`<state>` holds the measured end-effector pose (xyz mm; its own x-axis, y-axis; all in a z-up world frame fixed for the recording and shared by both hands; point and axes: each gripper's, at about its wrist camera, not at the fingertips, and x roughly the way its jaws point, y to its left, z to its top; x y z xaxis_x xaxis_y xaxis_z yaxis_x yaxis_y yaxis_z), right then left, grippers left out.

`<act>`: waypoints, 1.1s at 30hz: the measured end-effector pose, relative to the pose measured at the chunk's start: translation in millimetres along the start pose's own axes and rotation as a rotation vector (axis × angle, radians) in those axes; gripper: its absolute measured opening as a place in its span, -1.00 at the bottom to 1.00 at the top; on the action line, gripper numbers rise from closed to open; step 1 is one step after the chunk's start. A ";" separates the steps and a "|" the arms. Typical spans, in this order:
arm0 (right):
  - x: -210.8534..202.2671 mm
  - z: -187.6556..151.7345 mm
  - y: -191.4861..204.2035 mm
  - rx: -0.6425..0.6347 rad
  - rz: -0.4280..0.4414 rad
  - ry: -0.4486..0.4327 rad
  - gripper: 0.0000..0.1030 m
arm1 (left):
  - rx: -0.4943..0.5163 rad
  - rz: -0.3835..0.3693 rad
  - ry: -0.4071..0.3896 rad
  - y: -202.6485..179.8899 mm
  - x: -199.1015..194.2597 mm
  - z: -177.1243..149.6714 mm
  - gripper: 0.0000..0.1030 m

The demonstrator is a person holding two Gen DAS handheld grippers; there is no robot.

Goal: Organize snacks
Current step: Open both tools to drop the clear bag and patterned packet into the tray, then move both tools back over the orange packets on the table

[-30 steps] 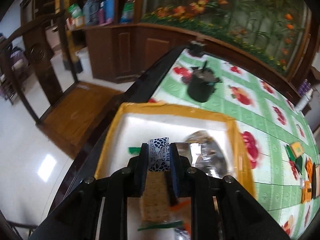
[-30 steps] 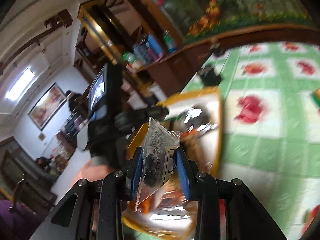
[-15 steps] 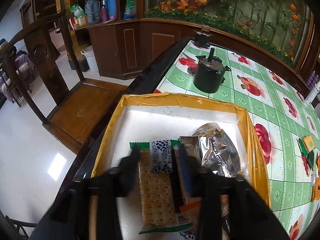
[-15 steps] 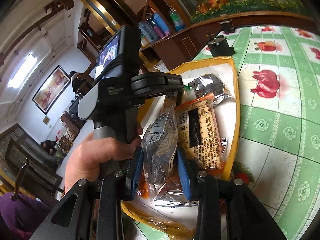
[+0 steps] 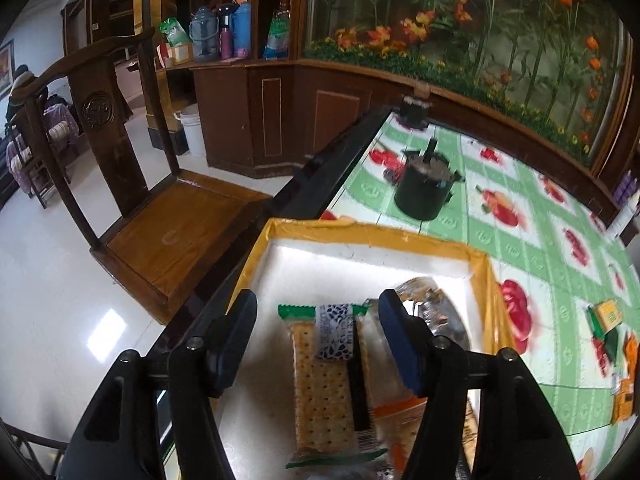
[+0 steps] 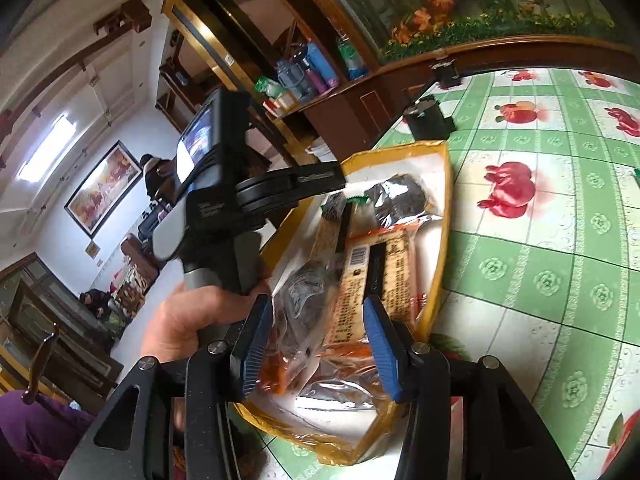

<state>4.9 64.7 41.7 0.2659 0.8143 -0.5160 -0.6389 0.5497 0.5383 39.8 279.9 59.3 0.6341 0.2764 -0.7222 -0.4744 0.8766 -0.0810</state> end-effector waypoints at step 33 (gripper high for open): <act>-220.4 -8.0 -214.0 0.452 -0.911 -0.242 0.04 | 0.389 -0.558 0.177 -236.5 -56.7 -94.0 0.42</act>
<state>77.2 -233.8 34.8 0.6807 0.0446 -0.7312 0.1928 0.9521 0.2376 58.6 19.9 54.8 0.5942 -0.2948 -0.7484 0.1669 0.9553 -0.2439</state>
